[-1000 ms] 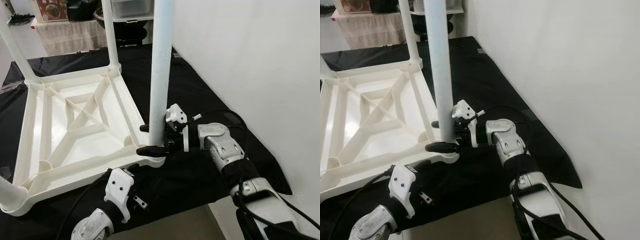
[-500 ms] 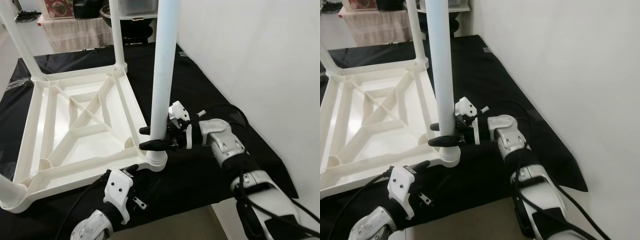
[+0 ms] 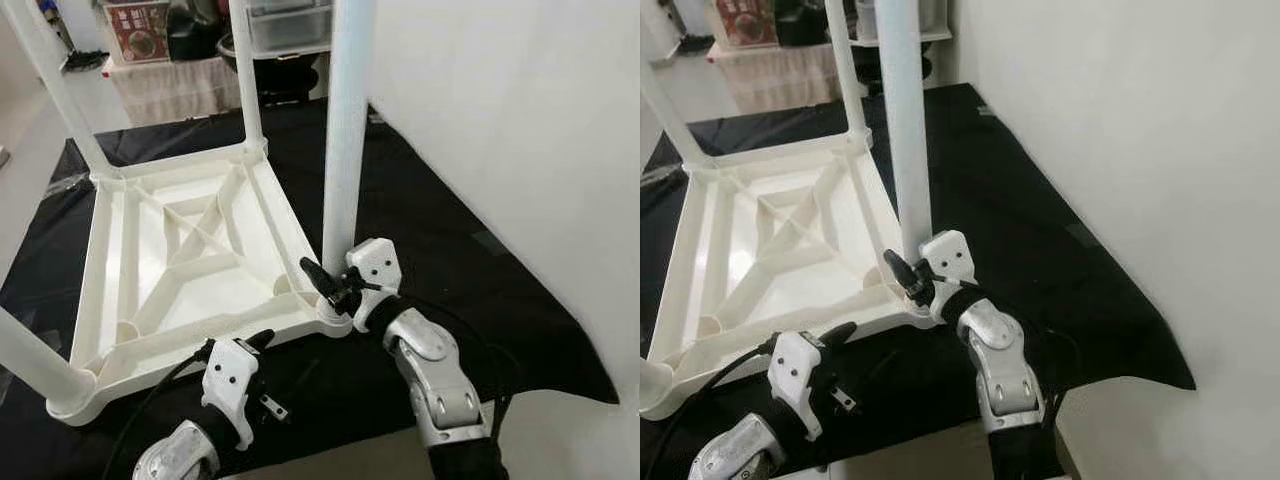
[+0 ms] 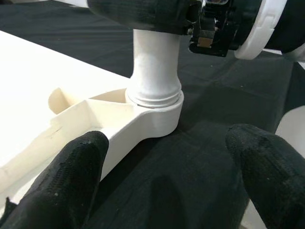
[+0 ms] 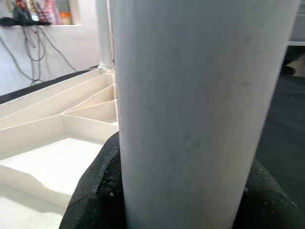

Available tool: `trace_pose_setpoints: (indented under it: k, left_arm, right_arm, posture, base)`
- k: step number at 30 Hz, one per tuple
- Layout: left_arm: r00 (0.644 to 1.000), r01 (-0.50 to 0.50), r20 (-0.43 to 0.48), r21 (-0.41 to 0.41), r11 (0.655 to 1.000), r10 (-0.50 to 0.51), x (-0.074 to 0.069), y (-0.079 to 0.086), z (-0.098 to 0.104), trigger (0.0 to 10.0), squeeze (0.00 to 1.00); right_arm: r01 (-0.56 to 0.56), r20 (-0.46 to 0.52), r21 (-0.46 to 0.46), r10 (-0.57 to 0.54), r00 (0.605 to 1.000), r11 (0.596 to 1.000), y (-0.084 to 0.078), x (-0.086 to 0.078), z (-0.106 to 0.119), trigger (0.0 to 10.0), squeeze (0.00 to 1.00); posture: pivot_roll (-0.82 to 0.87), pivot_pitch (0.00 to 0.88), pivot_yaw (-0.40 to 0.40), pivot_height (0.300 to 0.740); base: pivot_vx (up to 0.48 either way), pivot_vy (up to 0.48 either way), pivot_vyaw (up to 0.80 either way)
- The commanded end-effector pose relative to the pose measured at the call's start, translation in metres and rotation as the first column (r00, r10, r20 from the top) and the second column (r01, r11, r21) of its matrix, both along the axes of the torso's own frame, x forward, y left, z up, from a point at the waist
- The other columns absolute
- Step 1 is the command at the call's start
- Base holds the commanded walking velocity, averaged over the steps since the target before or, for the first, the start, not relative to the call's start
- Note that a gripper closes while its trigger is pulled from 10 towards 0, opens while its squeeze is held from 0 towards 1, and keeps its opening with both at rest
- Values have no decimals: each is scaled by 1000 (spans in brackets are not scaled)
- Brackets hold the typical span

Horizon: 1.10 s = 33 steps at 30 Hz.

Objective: Building children table

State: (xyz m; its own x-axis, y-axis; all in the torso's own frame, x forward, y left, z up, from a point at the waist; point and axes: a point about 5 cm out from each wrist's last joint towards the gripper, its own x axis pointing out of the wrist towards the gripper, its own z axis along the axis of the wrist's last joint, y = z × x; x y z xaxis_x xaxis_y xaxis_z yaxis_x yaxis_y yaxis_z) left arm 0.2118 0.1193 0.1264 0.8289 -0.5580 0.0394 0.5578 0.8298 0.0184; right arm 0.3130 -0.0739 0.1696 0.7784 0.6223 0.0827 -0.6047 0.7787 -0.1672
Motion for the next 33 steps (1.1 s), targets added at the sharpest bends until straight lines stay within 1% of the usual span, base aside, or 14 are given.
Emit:
trace_pose_setpoints:
  k: [1,4,5,6,7,10,12,13,22,25,26,27,28,33]
  left_arm:
    - [999,-5,-34,4,1000,5,-1,3,-6,10000,0]
    - [999,-15,-29,7,1000,15,-1,3,-5,10000,0]
    - [999,-16,-28,8,1000,17,-1,2,-5,10000,0]
    - [999,-16,-28,8,1000,17,-1,2,-5,10000,0]
    - [999,-19,-27,8,1000,20,-1,2,-5,10000,0]
    - [999,-18,-27,7,1000,18,-2,0,-5,10000,0]
    - [999,-18,-27,7,1000,18,-2,0,-5,10000,0]
    - [1000,-15,-26,6,1000,15,-3,-1,-5,10000,0]
    - [998,14,-59,-41,999,-16,-19,-6,-2,10000,0]
    - [998,16,-66,-47,999,-19,-22,-6,-2,10000,0]
    - [997,11,-70,-44,999,-15,-24,-5,-2,10000,0]
    - [997,11,-70,-44,999,-15,-24,-5,-2,10000,0]
    - [998,-9,-68,-34,999,7,-25,-3,-3,10000,0]
    - [993,-102,-63,-6,995,102,-27,4,-4,10000,0]
  right_arm:
    - [-39,-105,-88,30,994,995,4,-1,-22,8627,0]
    - [-134,-109,-57,128,986,989,10,-4,-16,10000,0]
    - [-155,-114,-44,149,982,987,12,-6,-14,10000,365]
    - [-155,-114,-44,149,982,987,12,-6,-14,10000,365]
    - [-262,-118,-45,255,960,964,13,-8,-10,10000,1000]
    - [-486,-117,-139,473,873,863,11,-5,-3,10000,1000]
    - [-486,-117,-139,473,873,863,11,-5,-3,10000,1000]
    - [-559,-125,-183,545,829,809,8,3,3,10000,0]
    - [-735,-206,-177,706,678,655,8,31,24,10000,0]
    - [-746,-214,-174,715,666,643,8,32,25,10000,0]
    - [-757,-220,-167,725,653,631,9,34,26,3294,0]
    - [-757,-220,-167,725,653,631,9,34,26,3294,0]
    - [-773,-232,-156,738,634,615,9,35,26,0,0]
    - [-784,-270,-141,738,618,605,-2,39,20,0,0]
  posture:
    - [36,161,13,740]
    - [47,159,7,740]
    - [52,159,5,740]
    - [52,159,5,740]
    - [53,159,3,740]
    - [62,153,-3,740]
    - [62,153,-3,740]
    - [64,151,-7,740]
    - [96,152,-23,740]
    - [98,152,-23,740]
    - [107,155,-22,740]
    - [107,155,-22,740]
    - [109,153,-19,740]
    - [96,152,-17,740]
  base:
    - [0,0,0]
    - [0,0,0]
    - [0,0,0]
    - [0,0,0]
    - [0,0,0]
    - [0,0,0]
    - [0,0,0]
    - [0,0,0]
    - [0,0,0]
    - [0,0,0]
    - [0,0,0]
    - [0,0,0]
    - [0,0,0]
    - [0,0,0]
